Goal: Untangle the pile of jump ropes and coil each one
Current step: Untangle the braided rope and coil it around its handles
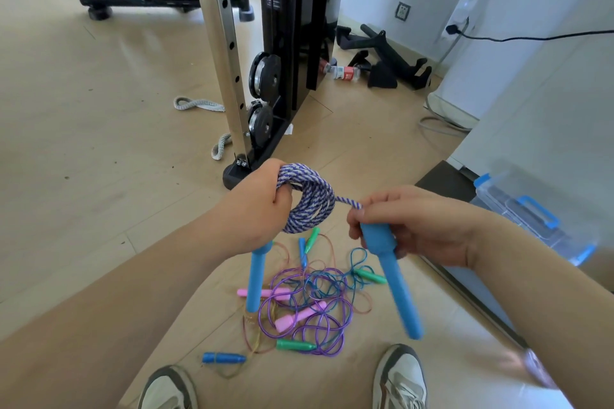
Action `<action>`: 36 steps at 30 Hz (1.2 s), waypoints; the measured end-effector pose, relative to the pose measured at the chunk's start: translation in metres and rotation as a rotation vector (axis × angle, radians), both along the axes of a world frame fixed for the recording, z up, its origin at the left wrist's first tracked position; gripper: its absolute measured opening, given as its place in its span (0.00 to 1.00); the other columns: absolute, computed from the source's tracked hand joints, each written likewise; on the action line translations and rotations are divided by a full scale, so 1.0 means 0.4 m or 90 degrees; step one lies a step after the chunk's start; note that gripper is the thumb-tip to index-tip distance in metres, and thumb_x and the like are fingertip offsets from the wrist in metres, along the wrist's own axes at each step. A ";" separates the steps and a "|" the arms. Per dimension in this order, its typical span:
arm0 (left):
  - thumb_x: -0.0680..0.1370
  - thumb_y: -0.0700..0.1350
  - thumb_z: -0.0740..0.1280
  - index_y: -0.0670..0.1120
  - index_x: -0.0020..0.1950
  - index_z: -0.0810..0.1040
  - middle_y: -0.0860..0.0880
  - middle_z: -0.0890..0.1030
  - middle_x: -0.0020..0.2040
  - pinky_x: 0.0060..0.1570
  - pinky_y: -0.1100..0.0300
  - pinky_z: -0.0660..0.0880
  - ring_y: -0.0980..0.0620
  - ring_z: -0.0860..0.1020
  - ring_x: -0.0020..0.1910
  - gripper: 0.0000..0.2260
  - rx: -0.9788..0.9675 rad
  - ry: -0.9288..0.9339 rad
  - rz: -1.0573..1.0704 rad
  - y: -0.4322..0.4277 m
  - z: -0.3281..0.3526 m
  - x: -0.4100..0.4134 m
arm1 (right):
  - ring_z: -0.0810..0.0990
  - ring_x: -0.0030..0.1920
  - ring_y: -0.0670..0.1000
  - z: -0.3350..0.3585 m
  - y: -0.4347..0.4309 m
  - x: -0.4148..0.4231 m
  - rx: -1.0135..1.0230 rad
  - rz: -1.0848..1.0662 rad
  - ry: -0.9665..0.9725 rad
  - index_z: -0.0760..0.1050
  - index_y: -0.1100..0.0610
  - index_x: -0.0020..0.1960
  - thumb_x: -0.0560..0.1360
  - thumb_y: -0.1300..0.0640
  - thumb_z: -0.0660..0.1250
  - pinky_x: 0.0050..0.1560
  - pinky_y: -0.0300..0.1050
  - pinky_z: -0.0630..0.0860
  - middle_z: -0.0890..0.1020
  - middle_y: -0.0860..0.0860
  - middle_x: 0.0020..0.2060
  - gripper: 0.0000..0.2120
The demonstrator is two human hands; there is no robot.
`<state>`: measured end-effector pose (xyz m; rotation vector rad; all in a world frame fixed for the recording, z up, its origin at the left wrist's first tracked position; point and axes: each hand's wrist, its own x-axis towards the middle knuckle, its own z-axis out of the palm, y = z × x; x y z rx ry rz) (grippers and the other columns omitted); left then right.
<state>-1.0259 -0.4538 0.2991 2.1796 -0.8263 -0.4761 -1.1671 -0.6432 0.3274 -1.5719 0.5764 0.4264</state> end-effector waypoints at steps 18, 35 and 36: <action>0.85 0.45 0.57 0.51 0.61 0.72 0.53 0.77 0.46 0.42 0.58 0.69 0.56 0.73 0.40 0.07 -0.009 0.039 -0.107 -0.028 -0.014 -0.061 | 0.81 0.40 0.51 -0.018 0.008 0.057 0.272 -0.490 -0.176 0.79 0.64 0.49 0.78 0.63 0.71 0.30 0.36 0.78 0.81 0.58 0.41 0.04; 0.86 0.48 0.55 0.52 0.63 0.71 0.49 0.78 0.54 0.44 0.60 0.71 0.55 0.75 0.46 0.09 -0.069 0.199 0.004 -0.043 -0.018 -0.078 | 0.85 0.39 0.53 0.000 0.023 0.051 0.273 -0.567 -0.343 0.69 0.60 0.61 0.80 0.67 0.67 0.33 0.42 0.79 0.79 0.62 0.47 0.12; 0.86 0.48 0.56 0.51 0.63 0.71 0.48 0.77 0.56 0.45 0.59 0.71 0.54 0.74 0.48 0.09 -0.071 0.198 0.017 -0.045 -0.020 -0.079 | 0.85 0.40 0.54 0.002 0.026 0.050 0.247 -0.558 -0.346 0.69 0.60 0.60 0.80 0.68 0.67 0.33 0.43 0.78 0.79 0.64 0.49 0.12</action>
